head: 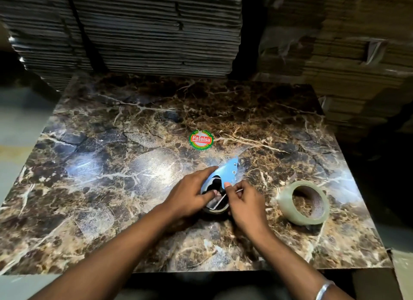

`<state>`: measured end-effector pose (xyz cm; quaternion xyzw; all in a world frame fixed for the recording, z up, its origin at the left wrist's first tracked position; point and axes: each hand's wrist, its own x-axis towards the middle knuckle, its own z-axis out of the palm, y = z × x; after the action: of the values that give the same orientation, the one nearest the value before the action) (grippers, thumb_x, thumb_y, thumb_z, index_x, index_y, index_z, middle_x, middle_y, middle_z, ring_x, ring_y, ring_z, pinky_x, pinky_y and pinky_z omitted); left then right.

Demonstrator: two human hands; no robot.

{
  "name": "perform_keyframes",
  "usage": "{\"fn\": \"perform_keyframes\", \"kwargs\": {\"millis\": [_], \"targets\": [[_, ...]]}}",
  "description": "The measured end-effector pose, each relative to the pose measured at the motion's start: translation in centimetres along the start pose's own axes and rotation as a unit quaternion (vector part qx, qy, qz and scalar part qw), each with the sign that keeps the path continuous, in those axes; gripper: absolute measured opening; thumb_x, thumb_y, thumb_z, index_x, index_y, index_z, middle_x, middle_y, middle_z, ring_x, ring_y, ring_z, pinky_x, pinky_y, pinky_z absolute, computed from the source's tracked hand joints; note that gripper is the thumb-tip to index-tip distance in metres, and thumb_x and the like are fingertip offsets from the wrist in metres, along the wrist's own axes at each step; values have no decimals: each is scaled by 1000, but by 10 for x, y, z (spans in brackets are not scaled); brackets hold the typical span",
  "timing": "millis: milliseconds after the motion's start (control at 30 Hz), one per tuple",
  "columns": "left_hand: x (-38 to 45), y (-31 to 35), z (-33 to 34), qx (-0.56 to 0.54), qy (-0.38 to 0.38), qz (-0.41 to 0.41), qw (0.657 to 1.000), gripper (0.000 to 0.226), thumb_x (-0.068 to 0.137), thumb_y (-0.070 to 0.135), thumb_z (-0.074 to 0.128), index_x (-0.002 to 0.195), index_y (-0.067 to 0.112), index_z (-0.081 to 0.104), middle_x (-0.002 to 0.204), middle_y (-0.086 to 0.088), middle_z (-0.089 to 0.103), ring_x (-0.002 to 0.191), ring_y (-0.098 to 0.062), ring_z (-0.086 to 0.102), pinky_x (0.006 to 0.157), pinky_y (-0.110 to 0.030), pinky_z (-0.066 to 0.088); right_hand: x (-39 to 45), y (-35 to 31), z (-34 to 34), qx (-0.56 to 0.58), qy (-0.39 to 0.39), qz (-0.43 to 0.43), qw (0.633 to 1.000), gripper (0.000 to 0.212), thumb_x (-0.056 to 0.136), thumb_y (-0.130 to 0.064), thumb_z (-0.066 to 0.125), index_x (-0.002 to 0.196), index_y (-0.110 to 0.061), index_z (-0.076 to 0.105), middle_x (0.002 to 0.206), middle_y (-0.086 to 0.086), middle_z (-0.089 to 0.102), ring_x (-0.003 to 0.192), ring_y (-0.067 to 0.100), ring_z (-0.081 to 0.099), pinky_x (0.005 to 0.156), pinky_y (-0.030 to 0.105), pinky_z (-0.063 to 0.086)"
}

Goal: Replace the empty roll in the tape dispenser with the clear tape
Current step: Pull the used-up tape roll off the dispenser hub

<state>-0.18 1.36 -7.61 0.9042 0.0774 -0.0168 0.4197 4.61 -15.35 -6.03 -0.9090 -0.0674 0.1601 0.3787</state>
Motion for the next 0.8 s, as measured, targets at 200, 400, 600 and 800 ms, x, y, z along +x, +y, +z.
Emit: {"fn": "perform_keyframes", "kwargs": {"millis": [200,400,600,800], "targets": [[13,-41,-19,-122,41,98,987,37,81,11,66,117,19,62,115,2,70,107,-12,66,93,-35,52,8,10,24,10,6,-211,977,38,92,-46,59,71,-16,51,56,-4,54,49,14,49,49,37,43],[12,-60,-14,-141,128,190,963,15,84,8,67,96,14,74,95,3,77,91,-6,70,83,-27,54,48,29,32,-106,140,-533,828,29,91,-34,61,92,-8,74,82,14,54,72,29,52,62,39,47],[9,-66,-11,-199,92,211,953,17,89,16,59,98,9,71,102,-8,75,98,-21,68,90,-36,51,68,30,31,-188,146,-592,770,50,97,-54,36,111,-27,76,125,21,58,115,36,48,93,50,36],[-15,-67,-16,-178,64,248,950,32,73,32,71,92,7,70,106,-27,68,94,-26,62,80,-40,45,64,30,28,-208,50,-583,784,66,89,-71,36,121,-23,68,136,14,57,124,30,53,98,50,39]]}}
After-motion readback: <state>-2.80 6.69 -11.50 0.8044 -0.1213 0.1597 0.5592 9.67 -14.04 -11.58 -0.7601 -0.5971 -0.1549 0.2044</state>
